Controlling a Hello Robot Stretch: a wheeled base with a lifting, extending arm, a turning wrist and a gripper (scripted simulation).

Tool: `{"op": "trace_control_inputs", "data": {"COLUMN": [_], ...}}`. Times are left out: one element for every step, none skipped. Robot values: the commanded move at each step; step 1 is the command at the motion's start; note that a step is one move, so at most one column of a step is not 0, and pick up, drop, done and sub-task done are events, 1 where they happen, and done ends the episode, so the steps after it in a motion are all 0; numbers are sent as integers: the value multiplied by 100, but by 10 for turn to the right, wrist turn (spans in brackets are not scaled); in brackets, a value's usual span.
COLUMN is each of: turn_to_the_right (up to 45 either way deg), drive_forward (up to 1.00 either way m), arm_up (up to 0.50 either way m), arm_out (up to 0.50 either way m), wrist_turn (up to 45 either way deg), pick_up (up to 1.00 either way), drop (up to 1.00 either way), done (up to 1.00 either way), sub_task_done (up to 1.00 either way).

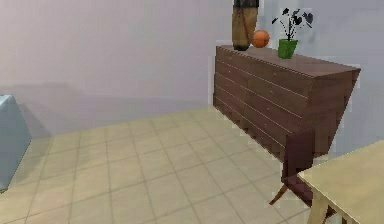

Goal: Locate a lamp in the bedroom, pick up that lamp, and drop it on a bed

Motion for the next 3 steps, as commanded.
{"op": "trace_control_inputs", "data": {"turn_to_the_right": [0,0,0], "drive_forward": [0,0,0], "arm_up": [0,0,0], "arm_out": [0,0,0], "wrist_turn": [420,-450,-450], "pick_up": [0,0,0], "drop": [0,0,0], "done": [0,0,0], "sub_task_done": [0,0,0]}}
